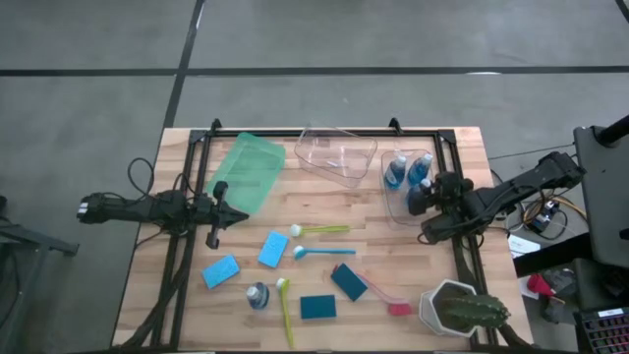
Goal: Pick & Place Kitchen Sink Supplies
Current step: Put the blue dishwashing liquid bottle into the right transparent bin
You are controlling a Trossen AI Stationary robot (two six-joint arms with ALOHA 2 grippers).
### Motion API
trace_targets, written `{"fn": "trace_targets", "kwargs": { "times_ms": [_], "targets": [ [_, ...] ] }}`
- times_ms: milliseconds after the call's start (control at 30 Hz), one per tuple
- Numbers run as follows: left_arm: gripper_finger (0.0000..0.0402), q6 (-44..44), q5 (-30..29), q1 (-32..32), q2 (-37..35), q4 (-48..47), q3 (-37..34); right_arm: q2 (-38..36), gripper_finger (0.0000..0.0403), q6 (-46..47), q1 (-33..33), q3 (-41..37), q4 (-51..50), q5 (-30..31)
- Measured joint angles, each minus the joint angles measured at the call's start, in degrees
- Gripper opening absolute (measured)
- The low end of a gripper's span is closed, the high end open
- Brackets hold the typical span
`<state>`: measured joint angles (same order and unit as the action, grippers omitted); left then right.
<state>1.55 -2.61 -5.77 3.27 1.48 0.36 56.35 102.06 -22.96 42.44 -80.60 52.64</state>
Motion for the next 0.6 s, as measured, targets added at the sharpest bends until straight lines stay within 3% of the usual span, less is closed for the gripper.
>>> {"fn": "trace_targets", "kwargs": {
  "times_ms": [600],
  "targets": [
    [0.0,0.0,0.0,0.0,0.0,0.0,0.0,0.0,0.0134,-0.2,0.0,-2.9,1.9,0.3]
  ]
}}
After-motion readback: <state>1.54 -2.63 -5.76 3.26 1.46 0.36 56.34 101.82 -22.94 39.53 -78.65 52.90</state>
